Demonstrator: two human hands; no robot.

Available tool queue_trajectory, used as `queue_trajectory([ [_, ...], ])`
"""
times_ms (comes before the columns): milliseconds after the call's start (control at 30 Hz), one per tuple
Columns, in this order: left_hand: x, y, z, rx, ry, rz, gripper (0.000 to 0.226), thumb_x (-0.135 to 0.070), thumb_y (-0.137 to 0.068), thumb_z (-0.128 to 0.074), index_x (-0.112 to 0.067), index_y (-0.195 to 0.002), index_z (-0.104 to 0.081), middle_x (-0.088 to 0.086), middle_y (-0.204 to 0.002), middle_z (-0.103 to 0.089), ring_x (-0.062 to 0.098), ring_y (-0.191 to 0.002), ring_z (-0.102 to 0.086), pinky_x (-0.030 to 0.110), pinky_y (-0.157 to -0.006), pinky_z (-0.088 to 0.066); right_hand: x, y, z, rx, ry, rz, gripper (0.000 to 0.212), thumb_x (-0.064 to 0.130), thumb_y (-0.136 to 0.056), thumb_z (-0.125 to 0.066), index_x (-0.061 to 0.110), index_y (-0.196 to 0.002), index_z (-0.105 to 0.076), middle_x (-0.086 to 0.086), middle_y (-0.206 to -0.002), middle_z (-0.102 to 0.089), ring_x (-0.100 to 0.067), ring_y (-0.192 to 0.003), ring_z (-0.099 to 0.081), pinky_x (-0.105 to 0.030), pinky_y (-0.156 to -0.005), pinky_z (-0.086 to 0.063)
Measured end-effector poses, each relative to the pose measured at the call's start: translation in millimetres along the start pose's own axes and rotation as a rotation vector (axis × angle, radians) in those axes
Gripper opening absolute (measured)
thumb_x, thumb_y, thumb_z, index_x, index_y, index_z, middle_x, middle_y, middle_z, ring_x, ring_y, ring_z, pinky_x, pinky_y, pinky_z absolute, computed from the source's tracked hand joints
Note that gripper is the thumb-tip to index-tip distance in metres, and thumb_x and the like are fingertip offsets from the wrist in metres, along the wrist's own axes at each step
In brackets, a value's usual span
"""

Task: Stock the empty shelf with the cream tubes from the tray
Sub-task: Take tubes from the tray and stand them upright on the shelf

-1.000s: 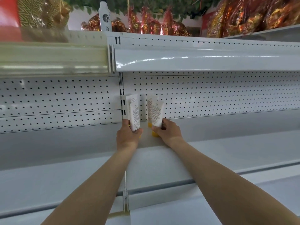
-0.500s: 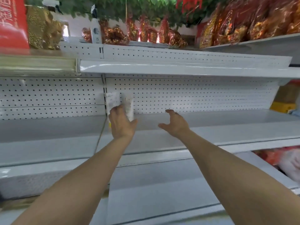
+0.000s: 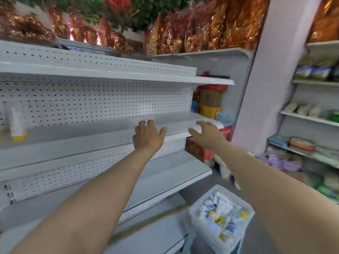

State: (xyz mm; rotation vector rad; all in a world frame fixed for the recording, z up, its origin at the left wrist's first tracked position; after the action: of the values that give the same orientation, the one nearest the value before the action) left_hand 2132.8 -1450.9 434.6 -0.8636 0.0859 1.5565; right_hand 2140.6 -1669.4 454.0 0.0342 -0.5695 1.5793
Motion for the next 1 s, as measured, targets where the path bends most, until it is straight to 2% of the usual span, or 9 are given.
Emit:
queue_trajectory([
  [200,-93,7,-97,0.132,0.023,-0.102,0.062,-0.059,-0.092,-0.039,-0.017,-0.137,-0.043,0.01,-0.141,-0.038,0.029,-0.128,-0.037,0.046,-0.097,-0.042,-127,14,22,-0.025,-0.038,-0.225,0.074,0.066,-0.086,-0.041,0.018,-0.142,-0.041,-0.018,-0.135,-0.053,-0.037,-0.121,-0.052,-0.044,-0.101,-0.043],
  [333,-134,1,-169,0.215,0.039,-0.157,0.06,-0.06,-0.09,-0.044,-0.018,-0.132,-0.047,0.009,-0.136,-0.042,0.029,-0.124,-0.041,0.045,-0.093,-0.044,-199,4,18,-0.011,-0.05,-0.347,0.066,0.055,-0.094,-0.046,0.016,-0.146,-0.037,-0.016,-0.145,-0.044,-0.034,-0.131,-0.044,-0.04,-0.106,-0.036],
  [400,-147,-7,-211,0.252,0.044,-0.176,0.059,-0.06,-0.088,-0.046,-0.018,-0.129,-0.048,0.009,-0.133,-0.043,0.029,-0.121,-0.043,0.044,-0.09,-0.044,-230,-9,7,0.037,-0.003,-0.35,0.062,0.049,-0.098,-0.045,0.013,-0.148,-0.036,-0.016,-0.149,-0.04,-0.032,-0.135,-0.039,-0.037,-0.108,-0.032],
  [500,-160,-28,-279,0.312,0.042,-0.182,0.058,-0.06,-0.087,-0.048,-0.017,-0.125,-0.05,0.009,-0.133,-0.043,0.03,-0.121,-0.042,0.044,-0.089,-0.045,-279,-39,-14,0.041,-0.019,-0.382,0.062,0.051,-0.096,-0.048,0.013,-0.144,-0.039,-0.015,-0.144,-0.045,-0.032,-0.13,-0.044,-0.039,-0.104,-0.036],
  [700,-160,-66,-424,0.502,0.016,-0.124,0.06,-0.059,-0.087,-0.052,-0.019,-0.131,-0.046,0.011,-0.14,-0.039,0.033,-0.126,-0.039,0.045,-0.094,-0.043,-380,-106,-85,0.19,-0.009,-0.528,0.062,0.053,-0.097,-0.045,0.009,-0.14,-0.04,-0.021,-0.136,-0.051,-0.036,-0.122,-0.05,-0.037,-0.093,-0.039],
  [833,-139,-74,-503,0.597,-0.024,-0.053,0.059,-0.057,-0.086,-0.054,-0.017,-0.13,-0.049,0.011,-0.133,-0.044,0.032,-0.122,-0.044,0.044,-0.093,-0.044,-439,-129,-156,0.32,-0.075,-0.616,0.064,0.053,-0.095,-0.048,0.01,-0.142,-0.04,-0.02,-0.134,-0.054,-0.036,-0.123,-0.051,-0.037,-0.097,-0.04],
  [1000,-96,-56,-594,0.737,-0.083,0.065,0.06,-0.063,-0.083,-0.053,-0.012,-0.114,-0.057,0.013,-0.117,-0.056,0.034,-0.109,-0.055,0.045,-0.086,-0.051,-499,-130,-245,0.495,-0.184,-0.749,0.067,0.055,-0.094,-0.05,0.011,-0.144,-0.041,-0.014,-0.144,-0.048,-0.031,-0.132,-0.044,-0.035,-0.108,-0.034],
])
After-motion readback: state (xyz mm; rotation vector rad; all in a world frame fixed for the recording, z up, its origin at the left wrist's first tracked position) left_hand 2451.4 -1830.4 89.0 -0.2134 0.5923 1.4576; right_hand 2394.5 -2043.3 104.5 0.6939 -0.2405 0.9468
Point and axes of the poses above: each hand's wrist, its own y-axis away from the middle knuckle, its own z-axis out of the back of the hand, x = y × z, the point moved 5 cm from there along -y, towards the middle knuckle
